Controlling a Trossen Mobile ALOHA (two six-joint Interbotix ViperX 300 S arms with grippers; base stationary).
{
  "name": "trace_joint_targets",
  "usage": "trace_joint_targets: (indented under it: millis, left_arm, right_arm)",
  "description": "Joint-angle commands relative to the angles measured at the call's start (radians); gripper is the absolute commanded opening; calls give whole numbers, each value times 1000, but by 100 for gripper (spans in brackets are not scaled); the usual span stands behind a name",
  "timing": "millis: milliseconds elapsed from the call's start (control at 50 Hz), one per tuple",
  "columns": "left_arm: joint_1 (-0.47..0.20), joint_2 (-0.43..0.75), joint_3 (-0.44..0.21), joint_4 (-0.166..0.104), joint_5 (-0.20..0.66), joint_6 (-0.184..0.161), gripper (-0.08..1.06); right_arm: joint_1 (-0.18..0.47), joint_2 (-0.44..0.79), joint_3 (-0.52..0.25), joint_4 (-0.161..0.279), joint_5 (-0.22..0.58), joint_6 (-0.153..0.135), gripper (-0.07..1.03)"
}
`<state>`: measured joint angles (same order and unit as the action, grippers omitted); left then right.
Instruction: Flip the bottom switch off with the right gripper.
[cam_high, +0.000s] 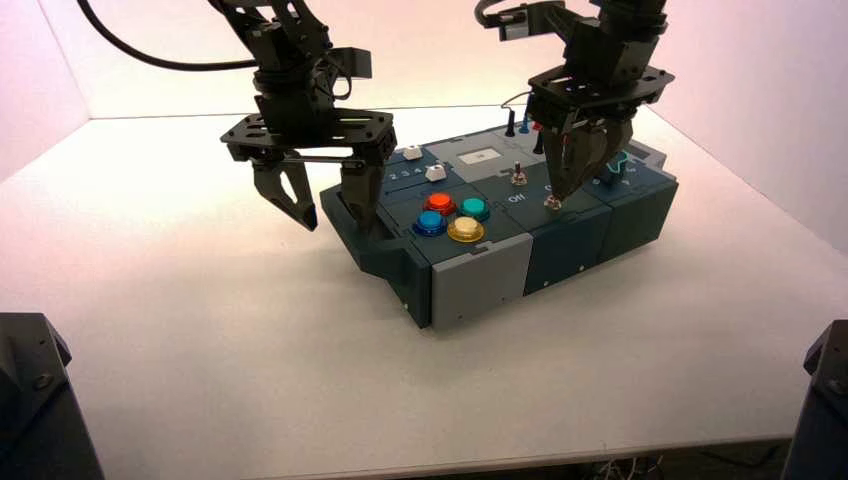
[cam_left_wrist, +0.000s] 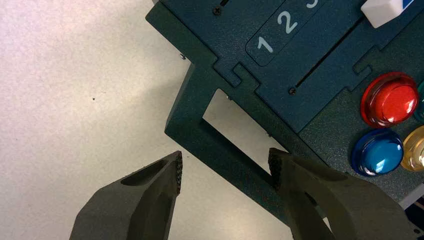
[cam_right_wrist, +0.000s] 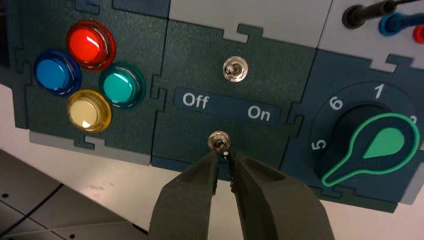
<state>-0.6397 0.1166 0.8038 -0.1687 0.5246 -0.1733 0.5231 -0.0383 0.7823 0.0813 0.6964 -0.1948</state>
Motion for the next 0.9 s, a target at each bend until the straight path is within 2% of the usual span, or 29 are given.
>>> trace_joint_targets:
  millis: [20, 240, 540, 900]
  left_arm:
    - [-5, -32, -3, 5, 8, 5, 88]
    - [-9, -32, -3, 5, 8, 6, 88]
    - [-11, -31, -5, 5, 5, 6, 88]
    - [-14, -32, -6, 5, 3, 5, 88]
  right_arm:
    - [8, -23, -26, 3, -8, -5, 13]
    - [8, -31, -26, 3, -11, -6, 11]
    - [14, -28, -26, 3, -9, -8, 3]
    - [107, -17, -29, 2, -8, -11, -1]
